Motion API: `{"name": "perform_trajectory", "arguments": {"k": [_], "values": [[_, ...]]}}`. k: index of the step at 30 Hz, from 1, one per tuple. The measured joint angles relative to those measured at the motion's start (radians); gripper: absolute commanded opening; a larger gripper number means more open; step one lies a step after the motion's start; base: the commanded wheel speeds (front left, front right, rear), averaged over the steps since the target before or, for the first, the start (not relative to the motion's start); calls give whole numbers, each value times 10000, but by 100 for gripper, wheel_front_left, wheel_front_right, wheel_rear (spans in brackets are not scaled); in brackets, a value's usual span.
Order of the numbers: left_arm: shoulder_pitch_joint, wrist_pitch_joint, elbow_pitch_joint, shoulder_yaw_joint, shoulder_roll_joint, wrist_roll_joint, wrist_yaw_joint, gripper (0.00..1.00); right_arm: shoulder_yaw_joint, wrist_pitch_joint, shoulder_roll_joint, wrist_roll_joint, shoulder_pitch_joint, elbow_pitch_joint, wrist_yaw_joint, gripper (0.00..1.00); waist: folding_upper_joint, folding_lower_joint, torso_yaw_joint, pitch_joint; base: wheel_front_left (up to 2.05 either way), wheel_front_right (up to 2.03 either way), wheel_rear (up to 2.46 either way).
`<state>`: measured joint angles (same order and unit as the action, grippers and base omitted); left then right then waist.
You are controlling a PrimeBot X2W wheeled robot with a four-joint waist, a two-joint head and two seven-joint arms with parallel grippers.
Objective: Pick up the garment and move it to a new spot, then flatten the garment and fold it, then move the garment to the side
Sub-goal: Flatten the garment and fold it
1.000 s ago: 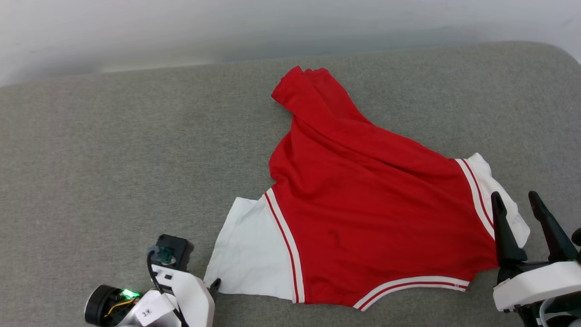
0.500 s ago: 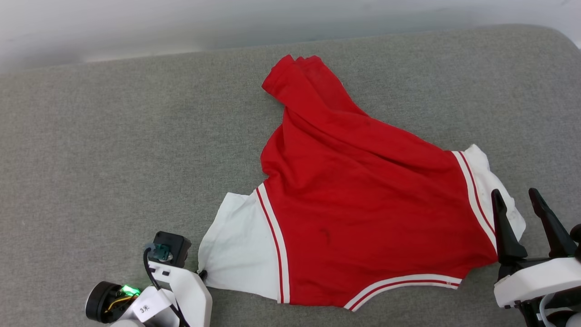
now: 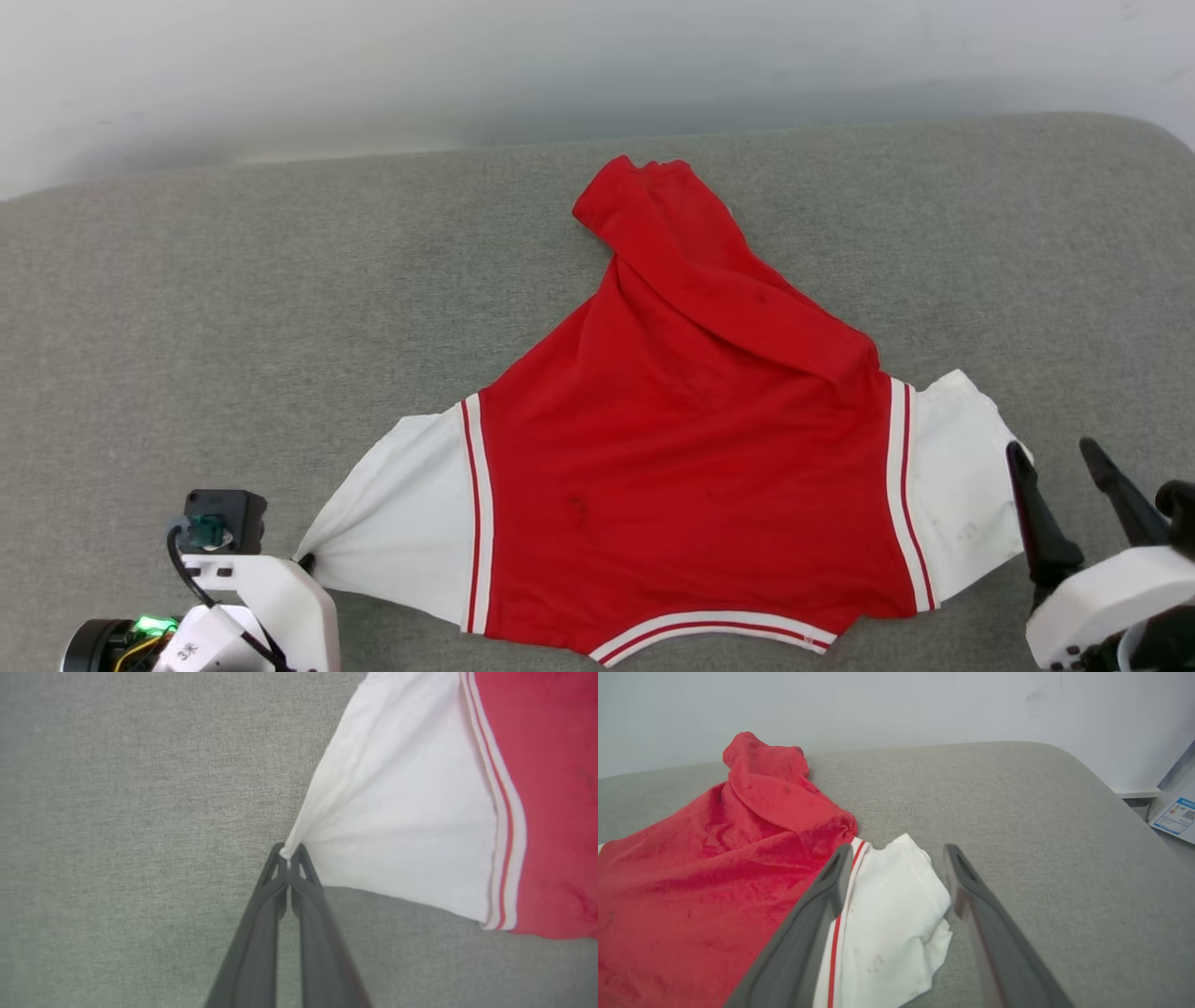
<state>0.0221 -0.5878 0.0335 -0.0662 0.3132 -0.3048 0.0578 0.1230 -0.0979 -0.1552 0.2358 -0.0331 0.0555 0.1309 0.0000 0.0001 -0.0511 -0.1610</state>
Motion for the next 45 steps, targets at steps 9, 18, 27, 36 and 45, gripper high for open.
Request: {"name": "perform_trajectory", "arguments": {"k": [9, 18, 27, 36, 45], "values": [[566, -299, 1662, 0, 75, -259, 40, 0, 1055, -3858, -309, -242, -289, 96, 0, 100, 0, 0, 303, -14, 0, 0, 0], [554, -589, 2677, -474, -17, -240, -6, 0, 660, -6851, -727, 380, 562, 86, 0, 100, 0, 0, 692, -354, 0, 0, 0], [496, -698, 2869, -750, -23, -240, -63, 0, -2, -7597, -957, 349, 1231, -1041, 0, 100, 0, 0, 1044, -676, 0, 0, 0], [439, -794, 2947, -838, -13, -428, -138, 0, -397, -7611, -1158, 493, 1379, -1971, -17, 0, 0, -1, 1246, -821, 0, 0, 0], [555, -782, 3080, -825, 194, -617, -328, 0, -558, -6972, -1442, 1066, 1177, -1515, 2, 0, 0, 0, 1067, -246, 0, 0, 0]]}}
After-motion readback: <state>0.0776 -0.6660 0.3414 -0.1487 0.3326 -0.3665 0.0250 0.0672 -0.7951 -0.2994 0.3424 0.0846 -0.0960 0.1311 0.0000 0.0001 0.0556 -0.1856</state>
